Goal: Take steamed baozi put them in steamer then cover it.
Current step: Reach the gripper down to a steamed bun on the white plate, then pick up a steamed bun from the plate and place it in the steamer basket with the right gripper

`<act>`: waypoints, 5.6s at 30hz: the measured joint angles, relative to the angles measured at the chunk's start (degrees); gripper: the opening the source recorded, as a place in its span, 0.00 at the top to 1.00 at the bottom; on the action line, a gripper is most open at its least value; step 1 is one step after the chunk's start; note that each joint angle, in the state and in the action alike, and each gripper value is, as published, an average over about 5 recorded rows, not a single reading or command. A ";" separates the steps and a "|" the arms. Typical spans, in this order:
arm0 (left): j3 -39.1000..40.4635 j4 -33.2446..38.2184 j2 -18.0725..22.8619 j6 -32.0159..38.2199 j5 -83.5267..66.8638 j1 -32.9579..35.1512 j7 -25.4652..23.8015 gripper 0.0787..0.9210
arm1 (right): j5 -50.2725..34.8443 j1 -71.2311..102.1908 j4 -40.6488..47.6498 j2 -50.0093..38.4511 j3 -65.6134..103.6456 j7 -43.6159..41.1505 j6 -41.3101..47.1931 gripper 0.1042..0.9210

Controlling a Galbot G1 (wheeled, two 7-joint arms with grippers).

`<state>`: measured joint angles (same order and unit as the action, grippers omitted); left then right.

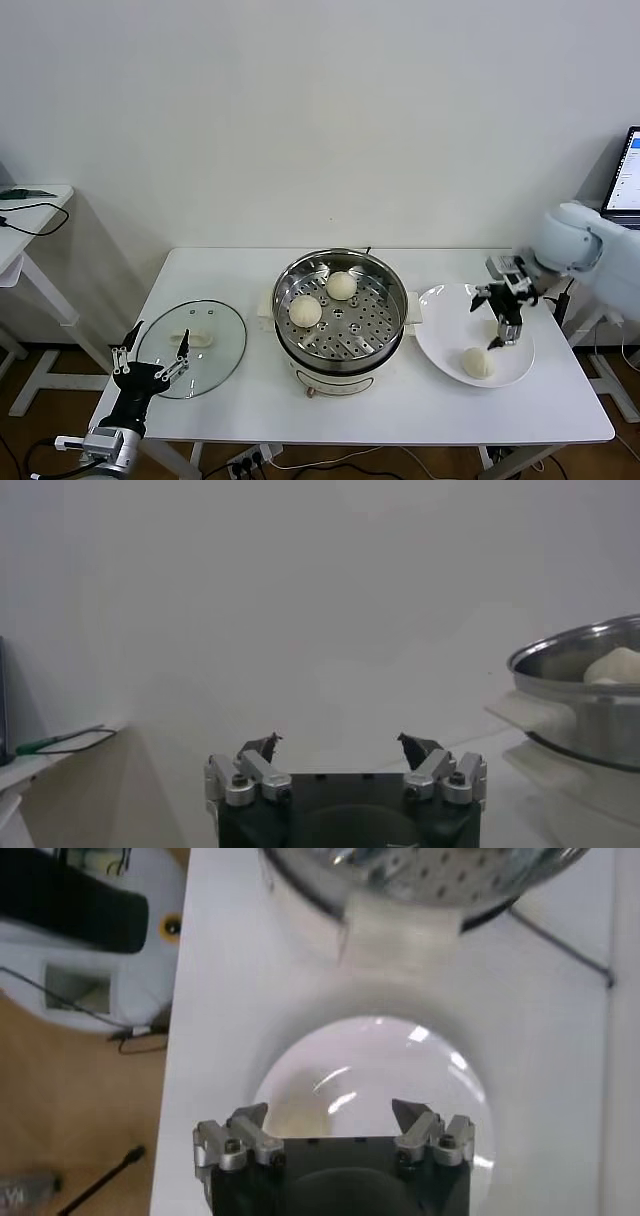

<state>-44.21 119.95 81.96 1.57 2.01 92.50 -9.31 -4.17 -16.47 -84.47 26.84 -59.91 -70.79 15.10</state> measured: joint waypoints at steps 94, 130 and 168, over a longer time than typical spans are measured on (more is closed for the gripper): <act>-0.47 0.80 0.33 -0.28 1.03 0.73 0.72 0.12 | -0.51 -24.39 -4.85 15.49 -7.88 -1.48 -24.34 0.34; -1.73 -2.70 0.03 -0.38 0.50 -1.24 0.33 0.12 | 8.39 -19.97 -7.60 32.11 -14.57 2.32 -47.49 0.34; -2.04 -3.03 0.04 -0.37 0.10 -1.27 0.24 0.12 | 11.74 -14.86 -3.67 34.54 -11.85 1.13 -48.63 0.12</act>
<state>-46.25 116.92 81.99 1.20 2.11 91.23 -9.07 7.57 -31.32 -88.14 61.37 -71.76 -69.67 -33.53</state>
